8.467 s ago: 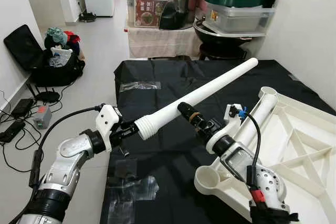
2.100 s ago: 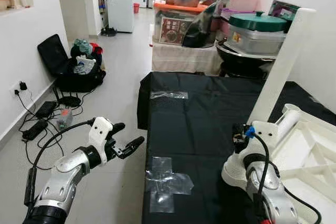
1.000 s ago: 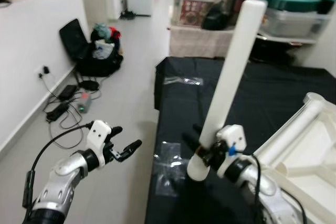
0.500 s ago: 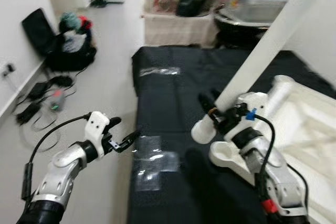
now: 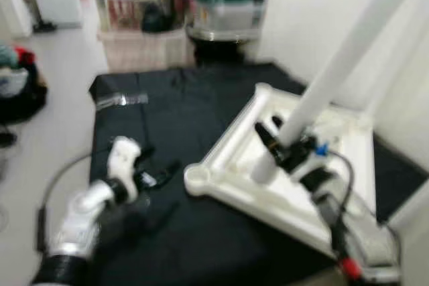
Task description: Building children table
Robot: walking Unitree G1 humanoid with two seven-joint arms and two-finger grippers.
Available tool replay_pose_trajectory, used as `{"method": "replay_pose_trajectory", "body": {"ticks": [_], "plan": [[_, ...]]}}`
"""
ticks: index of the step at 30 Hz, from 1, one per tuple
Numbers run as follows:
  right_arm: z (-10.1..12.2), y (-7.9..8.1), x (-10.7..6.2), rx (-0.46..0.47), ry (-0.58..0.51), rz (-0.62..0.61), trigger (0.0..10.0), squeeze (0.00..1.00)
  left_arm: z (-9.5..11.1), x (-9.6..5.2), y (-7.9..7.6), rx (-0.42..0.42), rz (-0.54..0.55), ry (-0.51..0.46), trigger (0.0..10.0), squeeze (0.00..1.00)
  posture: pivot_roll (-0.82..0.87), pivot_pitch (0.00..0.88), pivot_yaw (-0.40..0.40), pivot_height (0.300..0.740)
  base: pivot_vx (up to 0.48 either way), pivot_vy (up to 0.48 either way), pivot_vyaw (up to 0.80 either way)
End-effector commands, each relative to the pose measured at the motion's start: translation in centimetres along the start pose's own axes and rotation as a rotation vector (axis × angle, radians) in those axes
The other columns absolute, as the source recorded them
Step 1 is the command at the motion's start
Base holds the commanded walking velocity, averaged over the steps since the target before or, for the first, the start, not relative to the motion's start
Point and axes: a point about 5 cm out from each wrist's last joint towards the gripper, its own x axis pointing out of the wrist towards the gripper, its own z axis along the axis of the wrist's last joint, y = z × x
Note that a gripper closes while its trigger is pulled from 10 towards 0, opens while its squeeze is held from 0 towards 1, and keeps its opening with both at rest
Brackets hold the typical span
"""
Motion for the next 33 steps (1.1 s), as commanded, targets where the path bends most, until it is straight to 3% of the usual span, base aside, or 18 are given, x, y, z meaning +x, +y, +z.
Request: {"method": "replay_pose_trajectory", "body": {"ticks": [1,3,4,5,6,7,13,15,20,21,24,27,33], "plan": [[0.6,0.5,0.2,0.001,-0.030,0.025,0.0,0.00,-0.3,-0.3,0.7,-0.004,0.043,0.015,10.0,0.00,0.06,0.000,-0.062,0.740,0.277,0.000,0.00],[0.6,0.5,0.2,0.003,-0.028,0.023,0.0,0.00,-0.2,-0.2,0.7,-0.010,0.047,0.009,10.0,0.00,0.06,0.000,-0.062,0.740,0.321,0.000,0.00],[0.5,0.5,0.2,0.003,-0.022,0.018,1.7,0.00,-0.1,-0.2,0.7,-0.013,0.049,-0.001,10.0,0.00,0.06,0.000,-0.062,0.740,0.480,0.000,0.00],[0.5,0.5,0.2,0.003,-0.022,0.018,1.7,0.00,-0.1,-0.2,0.7,-0.013,0.049,-0.001,10.0,0.00,0.06,0.000,-0.062,0.740,0.480,0.000,0.00],[0.4,0.4,0.2,0.002,-0.016,0.012,3.8,0.00,0.0,-0.2,0.7,-0.016,0.049,-0.007,10.0,0.00,0.06,0.000,-0.062,0.740,0.480,0.000,0.00],[0.3,0.4,0.3,-0.001,-0.009,0.007,10.0,0.00,0.0,-0.1,0.7,-0.018,0.049,-0.010,10.0,0.00,0.06,0.000,-0.062,0.740,0.480,0.000,0.00],[0.1,0.8,0.5,-0.035,0.017,0.030,10.0,0.00,0.1,-0.1,0.6,-0.020,0.046,-0.015,10.0,0.00,0.06,0.000,-0.062,0.740,0.348,0.000,0.00],[0.1,1.0,0.6,-0.073,0.021,0.048,10.0,0.00,0.4,-0.1,0.6,-0.022,0.047,-0.035,10.0,0.00,0.06,0.000,-0.063,0.740,0.000,0.000,0.80],[0.2,0.9,0.6,-0.046,0.010,0.029,10.0,0.00,0.6,0.0,0.6,-0.026,0.064,-0.043,10.0,0.00,0.06,0.000,-0.063,0.740,0.000,0.000,0.32],[0.2,0.9,0.6,-0.090,0.016,0.034,10.0,0.00,0.7,0.1,0.6,-0.027,0.068,-0.045,10.0,0.00,0.06,0.000,-0.063,0.740,0.000,0.000,0.80],[0.2,1.1,0.6,-0.111,0.021,0.049,10.0,0.00,0.7,0.1,0.6,-0.027,0.071,-0.046,10.0,0.00,0.06,0.000,-0.063,0.740,0.000,0.000,0.80],[0.1,1.2,0.5,-0.080,0.021,0.042,10.0,0.00,0.7,0.1,0.6,-0.028,0.073,-0.049,10.0,0.00,0.06,0.000,-0.063,0.740,0.000,0.000,0.80],[-0.2,1.5,0.4,-0.038,0.032,0.053,10.0,0.00,0.9,-0.1,0.4,-0.035,0.071,-0.059,10.0,0.00,0.06,0.000,-0.062,0.740,0.000,0.000,0.00]]}}
